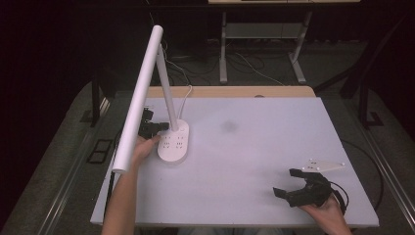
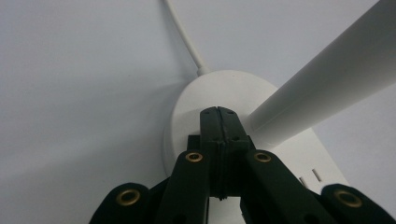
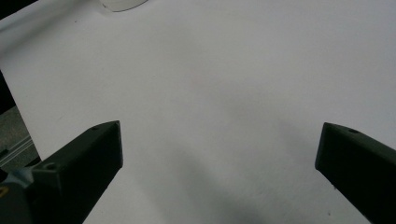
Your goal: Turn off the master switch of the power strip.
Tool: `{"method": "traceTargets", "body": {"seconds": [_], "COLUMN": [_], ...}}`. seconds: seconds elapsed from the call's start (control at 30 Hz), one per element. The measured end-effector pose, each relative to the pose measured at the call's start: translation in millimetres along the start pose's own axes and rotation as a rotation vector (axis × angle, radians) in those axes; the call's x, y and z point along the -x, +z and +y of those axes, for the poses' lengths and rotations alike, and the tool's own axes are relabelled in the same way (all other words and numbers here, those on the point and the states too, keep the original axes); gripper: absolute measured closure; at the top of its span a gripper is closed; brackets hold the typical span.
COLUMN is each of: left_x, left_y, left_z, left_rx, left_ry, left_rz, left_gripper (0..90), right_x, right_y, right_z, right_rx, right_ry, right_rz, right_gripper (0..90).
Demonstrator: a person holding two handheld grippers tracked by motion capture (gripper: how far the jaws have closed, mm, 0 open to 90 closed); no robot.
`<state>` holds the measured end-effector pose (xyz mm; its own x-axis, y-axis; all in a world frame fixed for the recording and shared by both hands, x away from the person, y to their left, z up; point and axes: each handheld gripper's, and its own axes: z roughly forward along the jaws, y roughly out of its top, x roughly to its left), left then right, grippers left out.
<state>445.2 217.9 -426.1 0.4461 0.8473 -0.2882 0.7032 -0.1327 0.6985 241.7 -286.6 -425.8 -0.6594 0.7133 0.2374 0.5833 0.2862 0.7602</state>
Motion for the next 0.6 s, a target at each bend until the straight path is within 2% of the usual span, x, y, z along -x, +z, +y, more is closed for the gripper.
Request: {"method": "traceTargets", "body": {"seconds": [0.03, 0.1, 0.23, 0.6], "left_x": [0.5, 3.2, 6.4, 7.2], "left_y": [-1.3, -2.4, -4.9, -29.8], "left_z": [0.5, 1.5, 0.9, 5.8], "left_rx": [0.02, 0.007, 0.001, 0.069], "left_ry": [-0.007, 0.008, 0.015, 0.008], "left_rz": [-0.005, 0.022, 0.013, 0.004], "left_gripper": [90.0, 90.0, 90.0, 89.9], "right_x": [-0.1, -0.2, -1.1, 0.5], "right_y": [0.0, -0.3, -1.1, -1.0], "right_z": [0.0, -0.1, -0.3, 0.1], "right_rx": [0.0, 0.001, 0.007, 0.007], "right_ry": [0.0, -0.003, 0.0, 0.004], "right_rz": [0.0, -0.003, -0.003, -0.005], "right_gripper": [0.3, 0.3, 0.3, 0.3]}}
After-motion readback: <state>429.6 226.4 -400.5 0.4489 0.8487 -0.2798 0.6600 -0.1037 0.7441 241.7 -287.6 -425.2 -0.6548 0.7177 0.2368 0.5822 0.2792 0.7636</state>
